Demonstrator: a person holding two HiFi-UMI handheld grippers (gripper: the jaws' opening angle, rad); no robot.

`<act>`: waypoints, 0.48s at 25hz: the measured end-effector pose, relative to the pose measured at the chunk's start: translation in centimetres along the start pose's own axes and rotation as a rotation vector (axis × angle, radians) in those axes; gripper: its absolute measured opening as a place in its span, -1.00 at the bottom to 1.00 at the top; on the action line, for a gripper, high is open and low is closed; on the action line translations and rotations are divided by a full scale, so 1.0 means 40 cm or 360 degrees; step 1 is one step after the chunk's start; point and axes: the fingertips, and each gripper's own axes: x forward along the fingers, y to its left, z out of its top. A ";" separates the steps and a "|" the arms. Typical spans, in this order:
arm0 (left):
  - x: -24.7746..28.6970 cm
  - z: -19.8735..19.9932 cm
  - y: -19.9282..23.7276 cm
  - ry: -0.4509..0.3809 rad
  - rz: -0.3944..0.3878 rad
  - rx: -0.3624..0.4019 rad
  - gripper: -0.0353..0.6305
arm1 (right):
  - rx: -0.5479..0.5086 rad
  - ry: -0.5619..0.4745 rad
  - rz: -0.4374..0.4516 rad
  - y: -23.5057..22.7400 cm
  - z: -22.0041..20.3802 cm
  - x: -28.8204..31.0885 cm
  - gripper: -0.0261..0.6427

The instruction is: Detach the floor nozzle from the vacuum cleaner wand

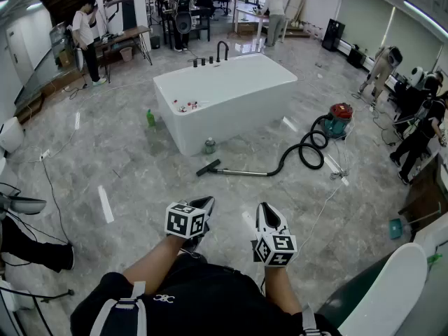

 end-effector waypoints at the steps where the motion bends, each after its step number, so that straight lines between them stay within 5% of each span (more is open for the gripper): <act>1: 0.007 0.010 0.002 -0.0003 -0.0002 -0.0001 -0.87 | 0.0021 -0.0004 0.0001 -0.006 0.006 0.008 -0.87; 12: 0.193 0.120 0.069 -0.0011 -0.0067 -0.0020 -0.87 | 0.0041 0.0012 -0.0045 -0.111 0.044 0.189 -0.87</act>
